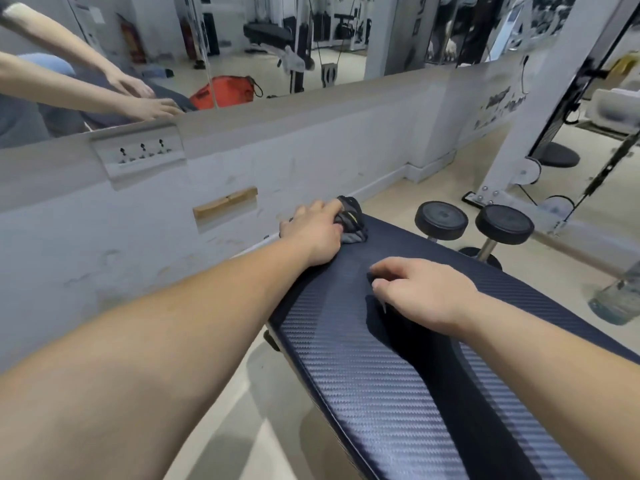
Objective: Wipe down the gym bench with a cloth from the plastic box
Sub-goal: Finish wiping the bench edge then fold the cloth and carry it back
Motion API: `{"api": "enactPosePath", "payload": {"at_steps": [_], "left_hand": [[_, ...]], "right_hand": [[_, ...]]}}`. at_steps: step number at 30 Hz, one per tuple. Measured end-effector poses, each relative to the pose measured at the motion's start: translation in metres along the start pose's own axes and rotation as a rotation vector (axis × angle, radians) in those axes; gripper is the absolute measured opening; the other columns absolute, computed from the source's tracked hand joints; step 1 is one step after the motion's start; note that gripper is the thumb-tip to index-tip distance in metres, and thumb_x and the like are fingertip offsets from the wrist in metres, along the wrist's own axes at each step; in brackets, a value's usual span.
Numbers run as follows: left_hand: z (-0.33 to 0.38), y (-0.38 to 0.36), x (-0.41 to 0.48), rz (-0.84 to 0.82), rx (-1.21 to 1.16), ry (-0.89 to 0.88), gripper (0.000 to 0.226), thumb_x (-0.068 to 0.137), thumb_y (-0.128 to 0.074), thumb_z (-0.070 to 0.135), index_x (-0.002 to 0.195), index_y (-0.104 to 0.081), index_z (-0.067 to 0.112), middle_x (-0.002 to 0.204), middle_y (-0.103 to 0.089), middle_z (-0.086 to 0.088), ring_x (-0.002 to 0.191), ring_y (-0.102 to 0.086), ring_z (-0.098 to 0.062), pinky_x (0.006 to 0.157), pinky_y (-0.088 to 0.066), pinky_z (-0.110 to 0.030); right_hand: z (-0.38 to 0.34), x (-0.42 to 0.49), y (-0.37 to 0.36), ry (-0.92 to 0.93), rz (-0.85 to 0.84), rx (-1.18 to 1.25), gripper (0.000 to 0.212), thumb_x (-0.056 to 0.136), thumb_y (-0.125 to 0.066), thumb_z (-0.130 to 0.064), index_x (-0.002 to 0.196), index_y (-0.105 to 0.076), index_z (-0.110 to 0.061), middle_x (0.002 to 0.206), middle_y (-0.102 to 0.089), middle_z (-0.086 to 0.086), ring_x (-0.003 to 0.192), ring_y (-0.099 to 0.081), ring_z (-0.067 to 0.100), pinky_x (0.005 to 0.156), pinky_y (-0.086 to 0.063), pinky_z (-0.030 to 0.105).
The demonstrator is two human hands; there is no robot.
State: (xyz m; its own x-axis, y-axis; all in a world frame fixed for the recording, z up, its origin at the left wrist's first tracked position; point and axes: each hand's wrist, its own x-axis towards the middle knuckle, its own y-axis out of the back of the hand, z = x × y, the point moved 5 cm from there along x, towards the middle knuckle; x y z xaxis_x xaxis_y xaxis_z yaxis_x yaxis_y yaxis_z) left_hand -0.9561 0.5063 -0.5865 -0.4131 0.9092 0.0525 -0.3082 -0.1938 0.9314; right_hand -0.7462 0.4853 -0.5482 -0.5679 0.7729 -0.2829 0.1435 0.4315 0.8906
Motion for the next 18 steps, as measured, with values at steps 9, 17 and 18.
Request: {"api": "enactPosePath", "payload": {"at_steps": [9,17,18], "left_hand": [[0.072,-0.006,-0.095,-0.131,-0.048,-0.315,0.032,0.094,-0.046,0.033,0.125,-0.053,0.037,0.135,-0.06,0.006,0.133,-0.046,-0.022,0.116,-0.026,-0.047],[0.197,-0.022,-0.235,-0.52,-0.216,-0.468,0.018,0.096,-0.046,0.041,0.114,-0.05,0.042,0.116,-0.065,0.001,0.112,-0.056,-0.029,0.096,-0.046,-0.042],[0.207,-0.021,-0.25,-0.57,-0.323,-0.434,0.019,0.097,-0.046,0.043,0.114,-0.051,0.045,0.116,-0.066,0.005,0.11,-0.058,-0.025,0.097,-0.048,-0.042]], "right_hand": [[0.046,-0.055,0.025,-0.025,0.408,0.628,0.031,0.098,-0.051,-0.01,0.116,-0.071,-0.025,0.106,-0.074,-0.005,0.102,-0.068,0.015,0.092,-0.052,0.031],[0.11,-0.178,0.031,-0.207,0.504,0.678,0.036,0.092,-0.047,-0.003,0.101,-0.071,-0.027,0.098,-0.072,-0.007,0.101,-0.067,0.018,0.088,-0.05,0.032],[0.123,-0.194,0.033,-0.252,0.514,0.739,0.032,0.093,-0.049,-0.006,0.098,-0.073,-0.027,0.098,-0.074,-0.003,0.099,-0.068,0.02,0.088,-0.053,0.035]]}}
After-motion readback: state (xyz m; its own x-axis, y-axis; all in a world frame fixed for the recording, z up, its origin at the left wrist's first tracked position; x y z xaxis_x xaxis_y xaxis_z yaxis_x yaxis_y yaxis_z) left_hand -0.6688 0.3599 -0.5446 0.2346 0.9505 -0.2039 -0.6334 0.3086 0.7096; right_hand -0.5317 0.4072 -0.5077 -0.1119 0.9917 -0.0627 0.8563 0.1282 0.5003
